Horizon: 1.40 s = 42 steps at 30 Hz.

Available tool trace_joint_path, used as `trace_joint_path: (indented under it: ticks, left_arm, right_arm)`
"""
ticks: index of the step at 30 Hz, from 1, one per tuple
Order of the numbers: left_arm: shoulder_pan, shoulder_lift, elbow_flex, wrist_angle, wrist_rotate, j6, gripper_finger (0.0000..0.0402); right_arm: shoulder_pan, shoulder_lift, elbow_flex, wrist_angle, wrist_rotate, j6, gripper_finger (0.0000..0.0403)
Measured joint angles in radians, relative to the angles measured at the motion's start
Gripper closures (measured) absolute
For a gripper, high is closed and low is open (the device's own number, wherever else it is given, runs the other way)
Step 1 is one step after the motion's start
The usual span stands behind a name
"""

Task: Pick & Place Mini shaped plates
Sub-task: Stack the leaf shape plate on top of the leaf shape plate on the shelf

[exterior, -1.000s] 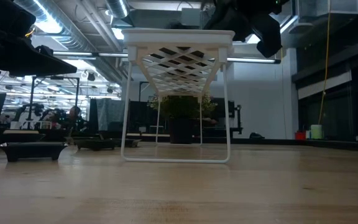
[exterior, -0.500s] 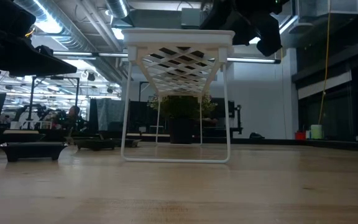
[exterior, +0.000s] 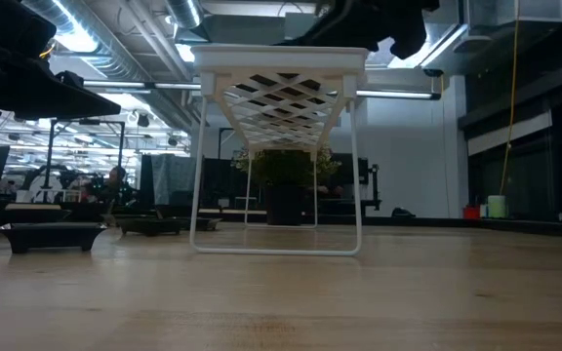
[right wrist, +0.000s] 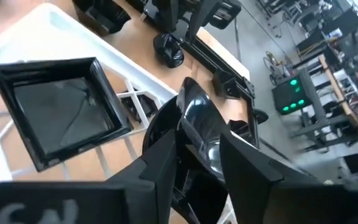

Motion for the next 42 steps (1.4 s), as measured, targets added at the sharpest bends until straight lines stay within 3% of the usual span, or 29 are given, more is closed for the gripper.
trace_joint_path:
  ticks: [11, 27, 39, 42]
  left_arm:
    - [0.0, 0.0, 0.0, 0.0, 0.0, 0.0, 0.0258]
    - [0.0, 0.0, 0.0, 0.0, 0.0, 0.0, 0.0258]
    - [0.0, 0.0, 0.0, 0.0, 0.0, 0.0, 0.0258]
    - [0.0, 0.0, 0.0, 0.0, 0.0, 0.0, 0.0258]
  right_arm:
    - [0.001, 0.018, 0.0, 0.103, -0.116, 0.118, 0.0315]
    - [-0.003, 0.104, 0.0, 0.307, -0.112, 0.161, 0.0349]
    - [-0.005, 0.164, 0.0, 0.468, -0.103, 0.146, 0.0352]
    - [0.009, 0.136, 0.0, 0.456, -0.013, 0.064, 0.0352]
